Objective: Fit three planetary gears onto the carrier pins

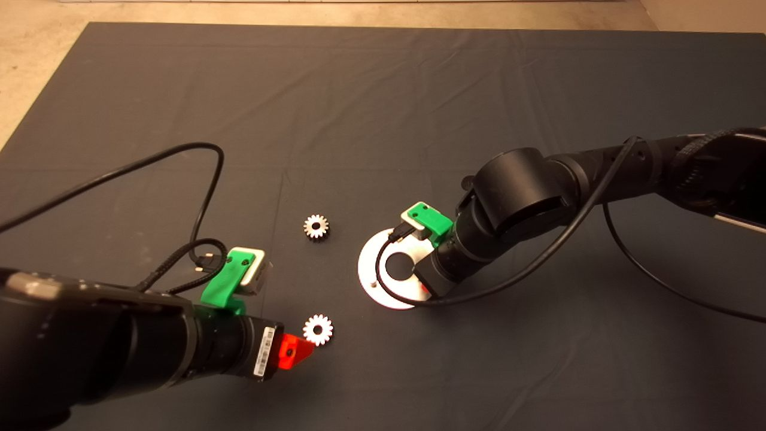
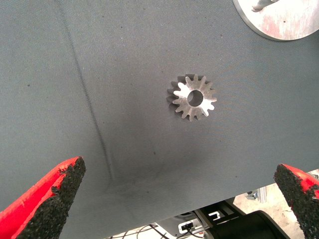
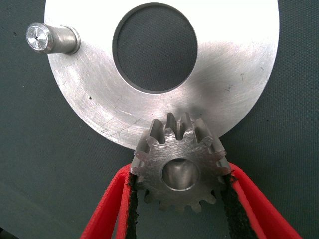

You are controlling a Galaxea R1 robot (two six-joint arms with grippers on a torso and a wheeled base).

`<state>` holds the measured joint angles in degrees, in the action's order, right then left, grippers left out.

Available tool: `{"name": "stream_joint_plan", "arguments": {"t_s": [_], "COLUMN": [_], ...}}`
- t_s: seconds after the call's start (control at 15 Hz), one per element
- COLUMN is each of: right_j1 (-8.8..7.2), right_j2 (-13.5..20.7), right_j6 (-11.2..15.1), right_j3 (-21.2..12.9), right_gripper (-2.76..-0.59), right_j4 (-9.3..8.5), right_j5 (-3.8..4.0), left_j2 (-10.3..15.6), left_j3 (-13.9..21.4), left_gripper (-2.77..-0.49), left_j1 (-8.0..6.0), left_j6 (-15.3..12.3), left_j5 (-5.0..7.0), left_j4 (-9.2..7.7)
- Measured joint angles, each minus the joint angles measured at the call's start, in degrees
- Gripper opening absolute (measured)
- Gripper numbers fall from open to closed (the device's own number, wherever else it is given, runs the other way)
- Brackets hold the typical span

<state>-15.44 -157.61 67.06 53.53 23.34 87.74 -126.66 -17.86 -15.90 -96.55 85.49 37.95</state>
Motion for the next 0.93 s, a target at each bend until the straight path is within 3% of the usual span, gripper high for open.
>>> {"name": "stream_joint_plan", "arguments": {"t_s": [0.93], "right_j1": [-0.13], "right_j2": [0.0], "right_j6": [-0.2], "right_j3": [0.44], "right_gripper": [-2.36], "right_j4": [0.22], "right_j5": [-0.13], "left_j2": [0.01], "left_j3": [0.0], "left_gripper": [-0.5], "left_j1": [0.0], "left_j6": [0.0], "left_j5": [0.0], "left_j4": [0.0]}}
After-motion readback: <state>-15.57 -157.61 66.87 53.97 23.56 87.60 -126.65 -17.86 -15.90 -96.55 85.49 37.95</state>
